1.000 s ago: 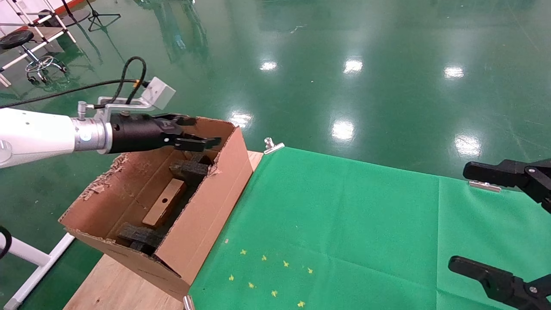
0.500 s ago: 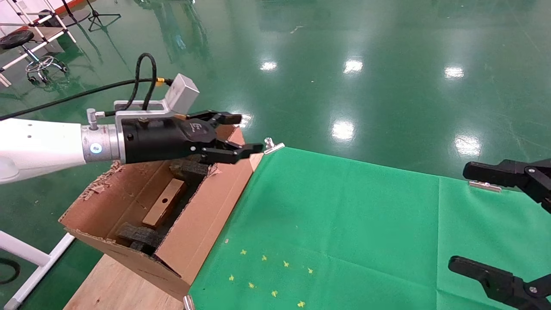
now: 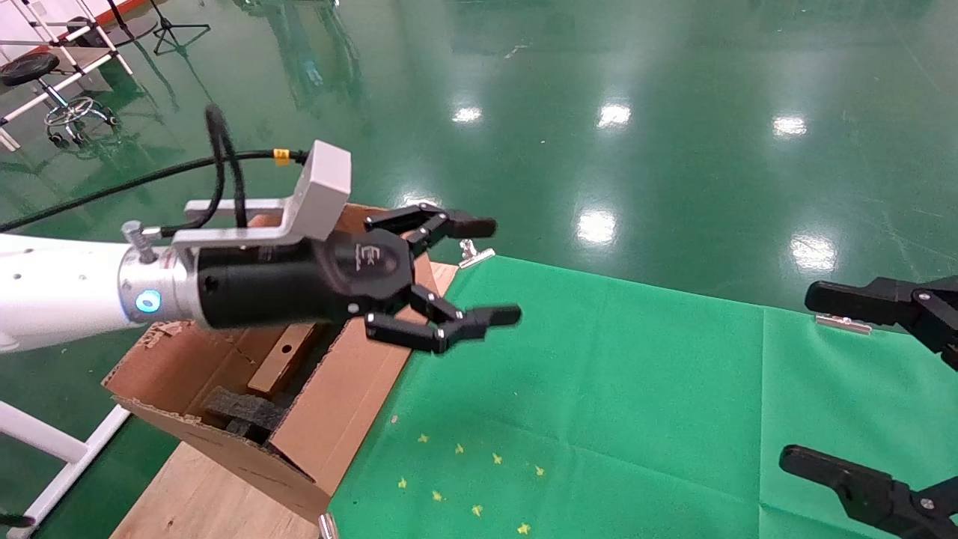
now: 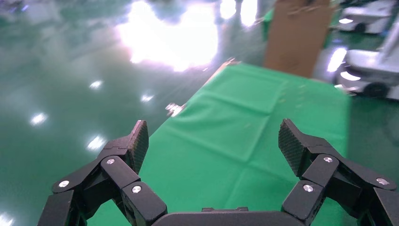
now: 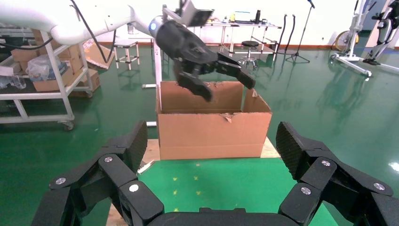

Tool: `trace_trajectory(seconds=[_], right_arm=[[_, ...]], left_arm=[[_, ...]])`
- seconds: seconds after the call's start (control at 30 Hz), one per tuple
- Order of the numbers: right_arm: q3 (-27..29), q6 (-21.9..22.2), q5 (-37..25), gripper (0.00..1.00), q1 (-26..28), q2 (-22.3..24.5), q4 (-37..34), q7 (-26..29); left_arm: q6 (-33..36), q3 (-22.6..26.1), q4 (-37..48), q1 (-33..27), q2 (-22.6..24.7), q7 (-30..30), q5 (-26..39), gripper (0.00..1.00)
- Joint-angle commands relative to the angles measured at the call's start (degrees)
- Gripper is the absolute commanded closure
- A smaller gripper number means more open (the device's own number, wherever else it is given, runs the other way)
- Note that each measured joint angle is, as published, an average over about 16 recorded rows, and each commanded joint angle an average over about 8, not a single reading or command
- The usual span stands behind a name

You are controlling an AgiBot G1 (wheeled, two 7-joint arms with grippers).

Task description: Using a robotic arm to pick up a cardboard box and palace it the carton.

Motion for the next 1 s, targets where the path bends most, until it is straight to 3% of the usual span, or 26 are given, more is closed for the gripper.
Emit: trace_trajectory(seconds=[0.03, 0.43, 1.0], right_arm=[[0.0, 0.0, 0.0, 0.0, 0.0, 0.0, 0.0, 0.0], [0.0, 0.01, 0.02, 0.0, -0.01, 0.0, -0.01, 0.0], [0.0, 0.02, 0.03, 0.0, -0.01, 0.01, -0.01, -0.01]], left_arm=[[0.94, -0.88, -2.13, 1.37, -0.22, 0.33, -1.81, 0.0], [5.51, -5.15, -12.61, 8.08, -1.25, 1.89, -10.75, 0.0], [5.31, -5.0, -12.04, 7.79, -1.25, 1.86, -10.35, 0.0]])
